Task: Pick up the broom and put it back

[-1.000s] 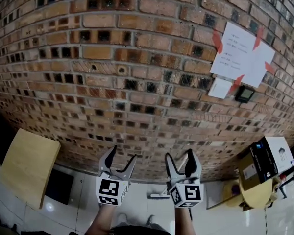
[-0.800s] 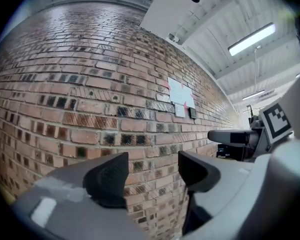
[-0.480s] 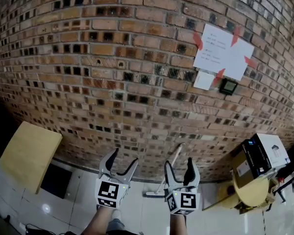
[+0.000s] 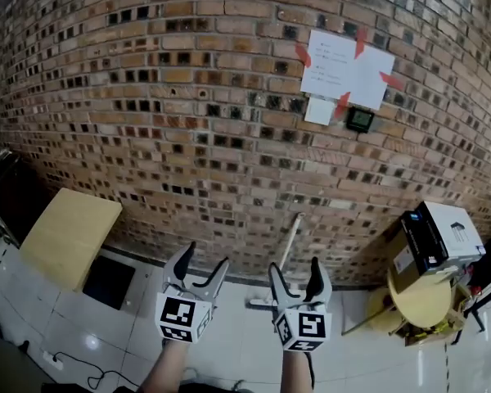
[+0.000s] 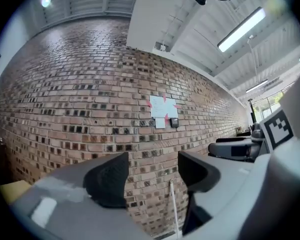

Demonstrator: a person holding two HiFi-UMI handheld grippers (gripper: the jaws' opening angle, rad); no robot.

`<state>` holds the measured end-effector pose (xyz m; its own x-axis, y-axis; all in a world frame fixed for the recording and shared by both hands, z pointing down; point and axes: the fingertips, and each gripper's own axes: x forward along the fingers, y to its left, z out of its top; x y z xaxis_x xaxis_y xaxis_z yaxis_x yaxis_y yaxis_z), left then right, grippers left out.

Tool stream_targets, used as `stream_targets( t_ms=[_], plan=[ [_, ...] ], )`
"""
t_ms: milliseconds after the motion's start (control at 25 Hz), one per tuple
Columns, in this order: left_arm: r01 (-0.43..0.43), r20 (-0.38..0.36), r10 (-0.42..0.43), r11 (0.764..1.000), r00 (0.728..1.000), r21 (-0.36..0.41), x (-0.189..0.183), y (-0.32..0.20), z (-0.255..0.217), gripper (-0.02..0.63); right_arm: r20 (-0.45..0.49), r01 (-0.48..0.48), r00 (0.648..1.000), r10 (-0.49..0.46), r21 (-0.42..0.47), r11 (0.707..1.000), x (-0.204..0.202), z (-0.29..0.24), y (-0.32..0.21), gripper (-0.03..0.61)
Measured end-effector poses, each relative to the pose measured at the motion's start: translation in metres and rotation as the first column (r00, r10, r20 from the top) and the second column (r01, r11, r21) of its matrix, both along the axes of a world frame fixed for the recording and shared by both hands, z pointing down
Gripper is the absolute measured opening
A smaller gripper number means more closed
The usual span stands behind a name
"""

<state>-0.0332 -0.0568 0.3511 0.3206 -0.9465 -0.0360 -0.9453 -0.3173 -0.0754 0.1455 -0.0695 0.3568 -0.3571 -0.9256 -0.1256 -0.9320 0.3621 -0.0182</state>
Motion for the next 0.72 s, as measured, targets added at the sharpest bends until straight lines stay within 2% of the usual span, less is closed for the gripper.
stream_targets(
  t_ms=[160, 280, 480, 720],
  plan=[
    [0.025, 0.007, -0.026, 0.997, 1.0, 0.078, -0.011, 0.015, -0.018, 0.302, 0.016, -0.018, 1.0, 0.018, 0.049, 0.999, -0.023, -0.016, 0.015, 0.4],
    [0.034, 0.025, -0.035, 0.997, 0.999, 0.062, -0.029, 0.03, -0.008, 0.302, 0.003, -0.032, 0.999, 0.032, 0.015, 0.999, -0.042, -0.011, 0.024, 0.396],
    [0.058, -0.003, -0.058, 0.996, 0.998, 0.071, -0.07, 0.046, -0.011, 0.293, -0.016, -0.05, 0.999, 0.05, 0.0, 0.999, -0.065, -0.009, 0.041, 0.391],
    [0.042, -0.018, -0.041, 0.998, 0.999, 0.051, -0.084, 0.058, -0.004, 0.293, -0.031, -0.063, 0.998, 0.063, -0.015, 0.998, -0.072, -0.005, 0.051, 0.39]
  ],
)
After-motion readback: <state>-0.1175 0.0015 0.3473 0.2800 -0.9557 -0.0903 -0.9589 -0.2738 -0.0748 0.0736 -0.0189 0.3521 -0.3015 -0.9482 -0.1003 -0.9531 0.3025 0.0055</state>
